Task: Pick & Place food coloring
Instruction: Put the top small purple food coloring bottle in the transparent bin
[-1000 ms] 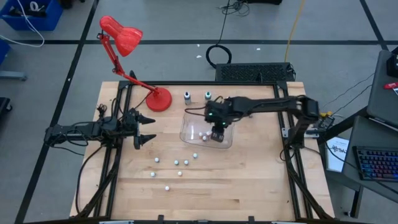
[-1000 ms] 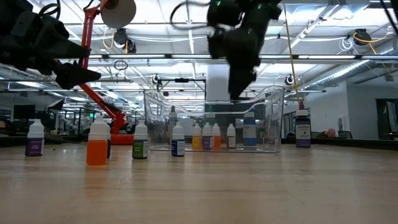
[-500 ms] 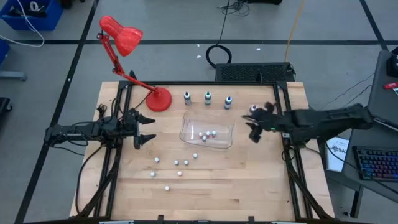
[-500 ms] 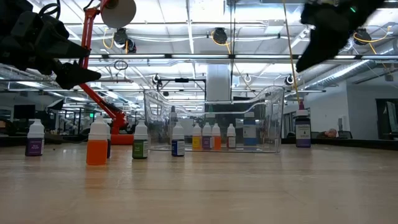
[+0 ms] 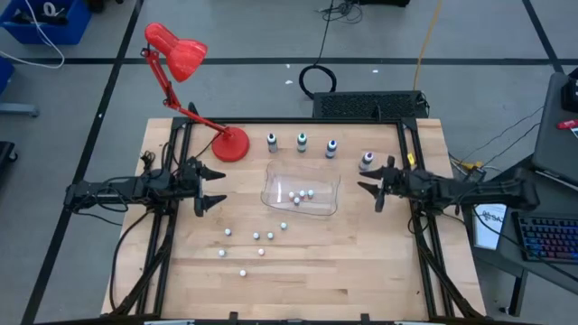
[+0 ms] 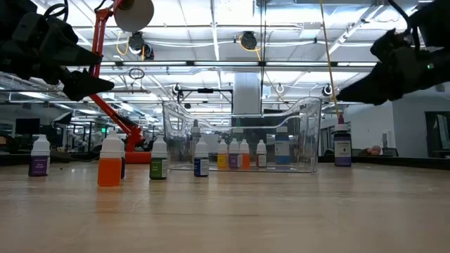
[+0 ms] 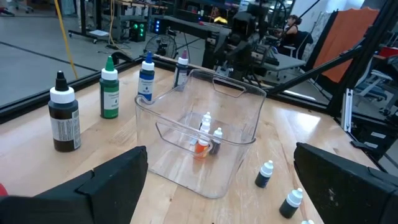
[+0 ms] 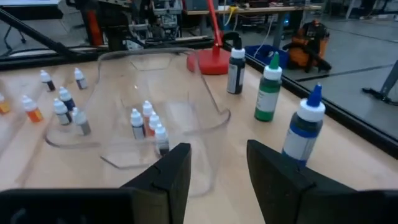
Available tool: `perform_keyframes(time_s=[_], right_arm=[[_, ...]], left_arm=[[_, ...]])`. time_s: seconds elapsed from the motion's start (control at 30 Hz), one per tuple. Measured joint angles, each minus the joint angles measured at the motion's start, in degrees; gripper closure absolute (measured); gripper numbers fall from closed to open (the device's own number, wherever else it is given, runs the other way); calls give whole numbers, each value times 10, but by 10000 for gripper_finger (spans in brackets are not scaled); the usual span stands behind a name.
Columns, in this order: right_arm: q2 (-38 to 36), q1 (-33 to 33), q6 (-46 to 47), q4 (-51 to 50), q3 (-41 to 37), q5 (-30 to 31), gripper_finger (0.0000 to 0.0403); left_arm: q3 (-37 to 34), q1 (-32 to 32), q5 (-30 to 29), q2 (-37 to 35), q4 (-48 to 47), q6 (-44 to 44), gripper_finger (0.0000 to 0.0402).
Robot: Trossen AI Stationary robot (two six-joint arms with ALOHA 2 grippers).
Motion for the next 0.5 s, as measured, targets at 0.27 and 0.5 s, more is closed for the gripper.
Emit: perform_keyframes(time_s=[0.27, 0.5], right_arm=[[-42, -2, -29, 46, -31, -59, 259], [-39, -2, -18, 44, -32, -73, 259]], left_arm=[[0, 0, 0, 0, 0, 0, 2], [0, 0, 0, 0, 0, 0, 2]])
